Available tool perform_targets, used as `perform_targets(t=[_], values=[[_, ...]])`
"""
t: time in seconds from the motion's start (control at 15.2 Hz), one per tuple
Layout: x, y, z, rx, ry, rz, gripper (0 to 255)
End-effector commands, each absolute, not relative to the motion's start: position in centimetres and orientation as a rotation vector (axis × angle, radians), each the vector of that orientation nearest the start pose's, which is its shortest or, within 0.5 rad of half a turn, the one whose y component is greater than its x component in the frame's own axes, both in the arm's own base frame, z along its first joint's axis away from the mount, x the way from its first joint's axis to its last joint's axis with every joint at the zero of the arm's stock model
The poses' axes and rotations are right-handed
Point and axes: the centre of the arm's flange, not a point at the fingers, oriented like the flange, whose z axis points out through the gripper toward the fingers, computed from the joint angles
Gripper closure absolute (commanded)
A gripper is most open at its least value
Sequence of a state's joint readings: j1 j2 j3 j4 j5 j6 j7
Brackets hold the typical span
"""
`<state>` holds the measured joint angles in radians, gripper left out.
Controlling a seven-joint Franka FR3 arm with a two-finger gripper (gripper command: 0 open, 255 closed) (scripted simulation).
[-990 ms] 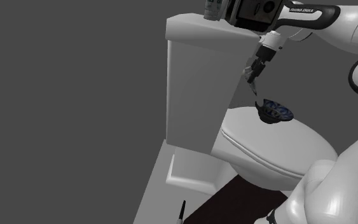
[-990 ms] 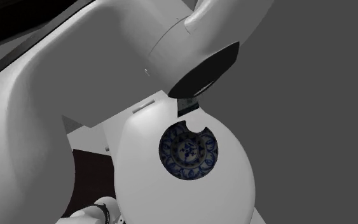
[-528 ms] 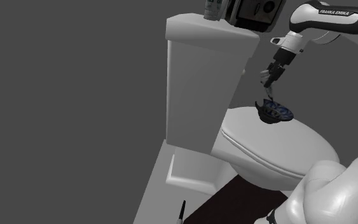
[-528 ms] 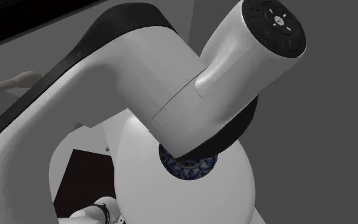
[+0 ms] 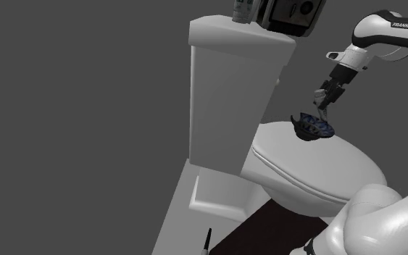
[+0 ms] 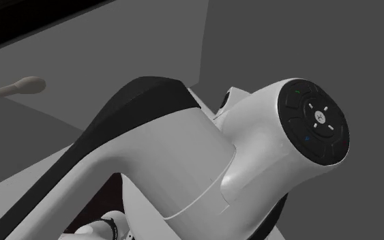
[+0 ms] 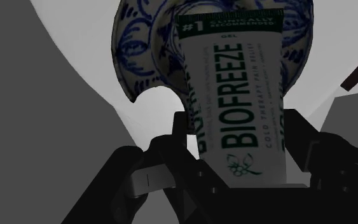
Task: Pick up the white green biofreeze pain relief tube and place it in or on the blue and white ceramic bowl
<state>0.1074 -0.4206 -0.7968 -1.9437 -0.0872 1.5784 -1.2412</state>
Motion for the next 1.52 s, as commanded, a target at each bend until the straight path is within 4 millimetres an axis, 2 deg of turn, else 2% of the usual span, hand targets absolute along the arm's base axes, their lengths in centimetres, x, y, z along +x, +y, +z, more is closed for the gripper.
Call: perform_targets(t=[0.0, 0.59, 1.12, 1.19, 1.45], values=[[30.9, -34.2, 57.7, -2.826, -0.891, -0.198, 255], [30.9, -34.2, 52.9, -2.826, -0.891, -0.198, 255], [30.9, -34.2, 52.7, -2.826, -0.891, -0.198, 255], [31.0, -34.2, 52.7, -2.826, -0.891, -0.198, 0], [30.9, -34.3, 52.7, -2.826, -0.891, -0.199, 0]])
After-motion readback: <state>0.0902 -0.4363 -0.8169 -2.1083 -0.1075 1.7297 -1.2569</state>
